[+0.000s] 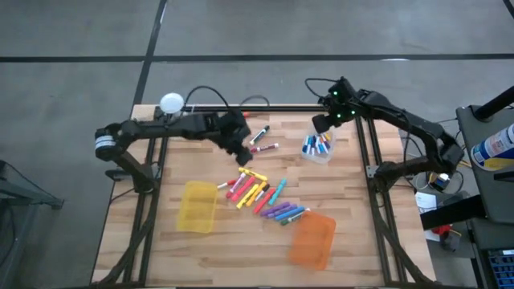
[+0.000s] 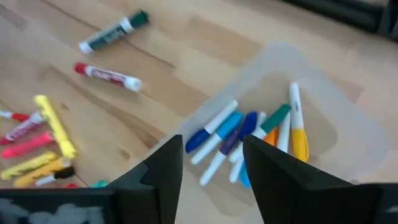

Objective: Pick & Place Markers
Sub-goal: Put the small red highlighter pen into the transparent bin

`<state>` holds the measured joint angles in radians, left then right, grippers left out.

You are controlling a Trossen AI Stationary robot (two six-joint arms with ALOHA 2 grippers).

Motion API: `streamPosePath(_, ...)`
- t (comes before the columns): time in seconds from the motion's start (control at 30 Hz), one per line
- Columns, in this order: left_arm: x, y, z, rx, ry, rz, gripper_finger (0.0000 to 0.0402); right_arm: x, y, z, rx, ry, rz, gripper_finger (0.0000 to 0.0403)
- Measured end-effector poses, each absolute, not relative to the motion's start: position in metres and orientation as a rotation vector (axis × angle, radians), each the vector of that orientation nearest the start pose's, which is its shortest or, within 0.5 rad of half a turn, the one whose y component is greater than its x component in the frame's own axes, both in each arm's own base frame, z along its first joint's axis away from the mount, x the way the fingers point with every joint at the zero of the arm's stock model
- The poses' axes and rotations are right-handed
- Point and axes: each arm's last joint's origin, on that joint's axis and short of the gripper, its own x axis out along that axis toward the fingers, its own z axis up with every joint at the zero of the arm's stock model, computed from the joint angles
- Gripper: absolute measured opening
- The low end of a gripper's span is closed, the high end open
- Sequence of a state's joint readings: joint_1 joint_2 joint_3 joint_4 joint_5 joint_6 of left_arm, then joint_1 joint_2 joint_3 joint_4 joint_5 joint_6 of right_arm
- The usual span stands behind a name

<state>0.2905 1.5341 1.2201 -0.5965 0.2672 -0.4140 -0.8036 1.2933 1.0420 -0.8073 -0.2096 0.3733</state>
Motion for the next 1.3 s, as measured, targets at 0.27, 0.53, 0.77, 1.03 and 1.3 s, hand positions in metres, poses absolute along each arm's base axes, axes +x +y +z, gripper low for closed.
streamPosePath(0.27,0.291,0.069,0.221,-0.599,1.056,0.258,0.0172,0.165,-0.162,0.292,0.810,0.745,-0.709,0.0149)
streamPosePath(0.53,0.279,0.058,0.195,-0.483,1.154,0.251,0.0172,0.159,-0.156,0.301,0.784,0.710,-0.703,0.0141)
streamPosePath(0.77,0.278,0.037,0.188,-0.263,1.200,0.169,0.0172,0.157,-0.154,0.303,0.779,0.706,-0.702,0.0134)
streamPosePath(1.03,0.284,0.031,0.178,-0.228,1.204,0.165,0.0172,0.157,-0.154,0.302,0.779,0.706,-0.702,0.0134)
streamPosePath(1.3,0.290,0.029,0.164,-0.211,1.239,0.145,0.0172,0.157,-0.154,0.302,0.781,0.705,-0.702,0.0126)
